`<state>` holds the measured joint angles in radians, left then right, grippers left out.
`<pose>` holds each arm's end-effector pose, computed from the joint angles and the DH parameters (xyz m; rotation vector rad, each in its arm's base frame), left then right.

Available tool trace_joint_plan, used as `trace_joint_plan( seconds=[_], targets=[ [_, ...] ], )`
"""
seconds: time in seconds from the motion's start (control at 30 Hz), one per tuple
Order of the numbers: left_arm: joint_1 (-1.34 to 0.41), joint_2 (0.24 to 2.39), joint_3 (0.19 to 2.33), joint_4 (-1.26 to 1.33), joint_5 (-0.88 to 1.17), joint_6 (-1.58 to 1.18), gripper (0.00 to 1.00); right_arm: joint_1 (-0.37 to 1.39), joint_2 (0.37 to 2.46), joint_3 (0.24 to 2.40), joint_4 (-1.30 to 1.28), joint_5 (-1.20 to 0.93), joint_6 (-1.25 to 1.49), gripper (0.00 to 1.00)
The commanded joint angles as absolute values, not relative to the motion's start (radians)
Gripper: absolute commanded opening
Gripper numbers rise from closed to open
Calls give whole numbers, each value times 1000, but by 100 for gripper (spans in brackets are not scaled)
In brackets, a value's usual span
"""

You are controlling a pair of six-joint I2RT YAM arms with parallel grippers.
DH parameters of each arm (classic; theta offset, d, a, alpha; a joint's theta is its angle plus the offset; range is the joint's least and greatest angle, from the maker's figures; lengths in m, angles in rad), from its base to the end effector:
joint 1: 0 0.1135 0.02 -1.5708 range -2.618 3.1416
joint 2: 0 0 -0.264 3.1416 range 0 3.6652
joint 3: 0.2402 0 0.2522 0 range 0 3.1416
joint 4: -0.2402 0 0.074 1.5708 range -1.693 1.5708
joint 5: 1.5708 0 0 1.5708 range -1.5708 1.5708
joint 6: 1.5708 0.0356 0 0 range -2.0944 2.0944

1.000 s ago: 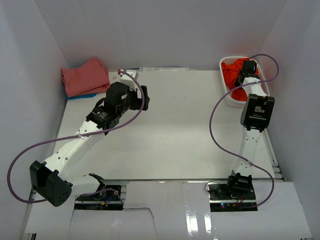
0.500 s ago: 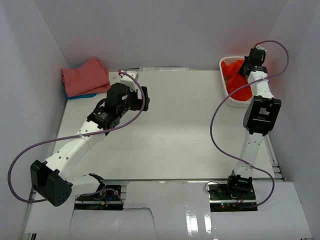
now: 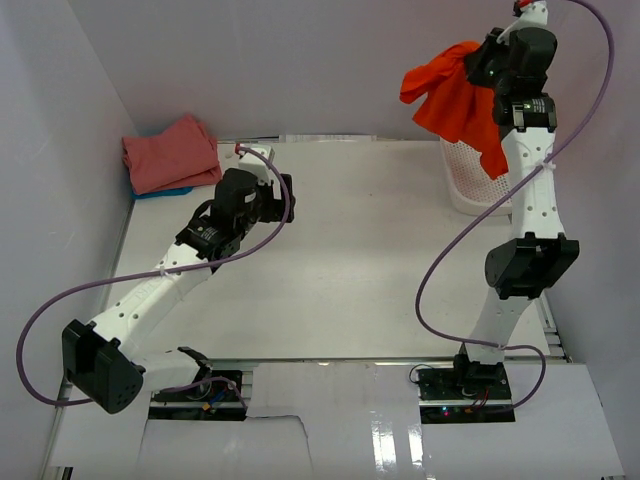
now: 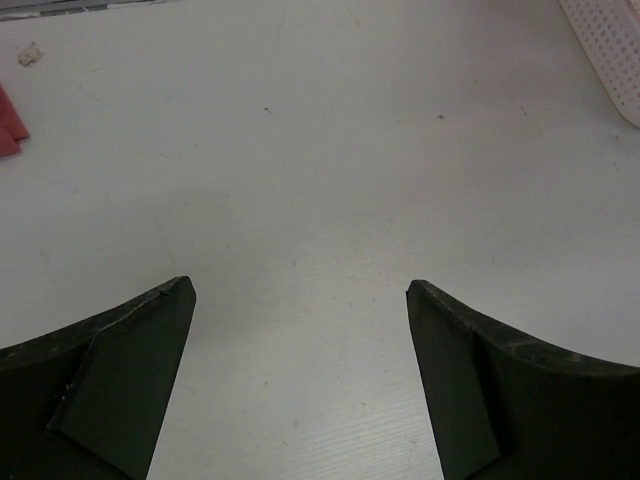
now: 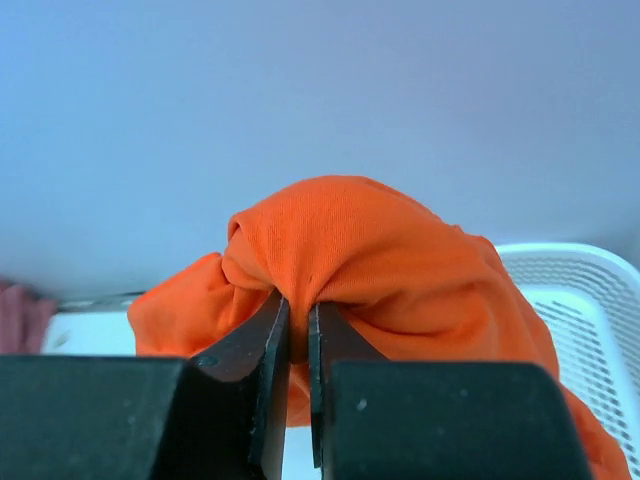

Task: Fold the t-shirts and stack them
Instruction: Move the tshirt to the center of the board

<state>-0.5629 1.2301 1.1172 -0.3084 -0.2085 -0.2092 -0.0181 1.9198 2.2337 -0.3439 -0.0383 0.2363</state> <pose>0.2418 -0.1439 0.3498 0.2173 1.9823 -0.2924 0.4342 -0.0065 0.4910 0.1739 1.5949 0.2000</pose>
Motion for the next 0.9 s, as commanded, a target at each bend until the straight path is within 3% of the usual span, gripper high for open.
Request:
trace_joint_plan(
  seconds=[0.0,0.33,0.57,0.87],
  targets=[
    [-546,1183,1098,-284,-290,-229,98,67,1829,2324,-413,-150,244,8],
    [-505,1060,1034,-249,-561,-284,98,236,1600,2172,-505,-389,419,8],
    [-488,1034,1025,-261,-626,-302,98,402,1358,1823,-483,-423,483,8],
    [-488,1032,1060,-281,-624,-298,98,469,1161,1376,-482,-448,476,8]
  ],
)
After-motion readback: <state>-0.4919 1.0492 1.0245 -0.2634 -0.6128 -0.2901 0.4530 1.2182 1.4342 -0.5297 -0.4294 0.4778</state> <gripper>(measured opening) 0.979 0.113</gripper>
